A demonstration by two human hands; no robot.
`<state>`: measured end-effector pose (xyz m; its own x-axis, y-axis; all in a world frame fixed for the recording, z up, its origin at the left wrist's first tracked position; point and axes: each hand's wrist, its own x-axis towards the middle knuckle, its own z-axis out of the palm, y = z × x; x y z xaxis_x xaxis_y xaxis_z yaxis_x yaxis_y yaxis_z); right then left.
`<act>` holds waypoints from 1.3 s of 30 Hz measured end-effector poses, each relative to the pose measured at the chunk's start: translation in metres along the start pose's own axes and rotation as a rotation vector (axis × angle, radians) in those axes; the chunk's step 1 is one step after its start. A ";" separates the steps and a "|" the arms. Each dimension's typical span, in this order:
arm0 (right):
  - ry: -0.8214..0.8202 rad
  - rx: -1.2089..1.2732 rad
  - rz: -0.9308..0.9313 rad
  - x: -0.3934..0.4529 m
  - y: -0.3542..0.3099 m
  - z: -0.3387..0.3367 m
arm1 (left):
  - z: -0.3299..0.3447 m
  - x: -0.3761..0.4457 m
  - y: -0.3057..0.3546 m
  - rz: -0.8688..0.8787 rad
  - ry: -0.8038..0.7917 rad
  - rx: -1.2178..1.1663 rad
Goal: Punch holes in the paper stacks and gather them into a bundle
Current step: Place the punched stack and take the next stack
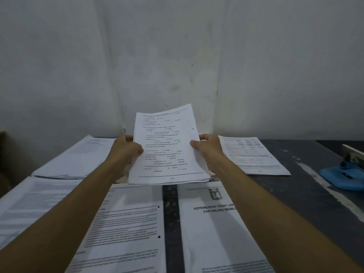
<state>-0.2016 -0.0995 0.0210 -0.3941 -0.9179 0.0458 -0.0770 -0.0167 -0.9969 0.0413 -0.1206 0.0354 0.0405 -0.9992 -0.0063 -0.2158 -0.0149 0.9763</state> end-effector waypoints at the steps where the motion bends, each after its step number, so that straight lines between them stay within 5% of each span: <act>1: 0.012 -0.002 0.002 0.000 0.000 0.012 | -0.009 0.004 -0.004 0.007 0.018 0.013; 17: 0.088 -0.413 -0.102 0.050 0.029 0.140 | -0.065 0.103 -0.067 0.227 0.217 0.429; 32: -0.032 -1.162 -0.367 0.064 0.065 0.168 | -0.052 0.142 -0.106 0.285 0.134 0.859; 39: -0.025 -1.146 -0.437 0.052 0.053 0.176 | -0.061 0.126 -0.097 0.369 0.165 0.967</act>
<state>-0.0655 -0.2177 -0.0409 -0.1164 -0.9303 0.3479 -0.9642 0.0218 -0.2644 0.1269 -0.2423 -0.0465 -0.0693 -0.9313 0.3575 -0.9270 0.1925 0.3218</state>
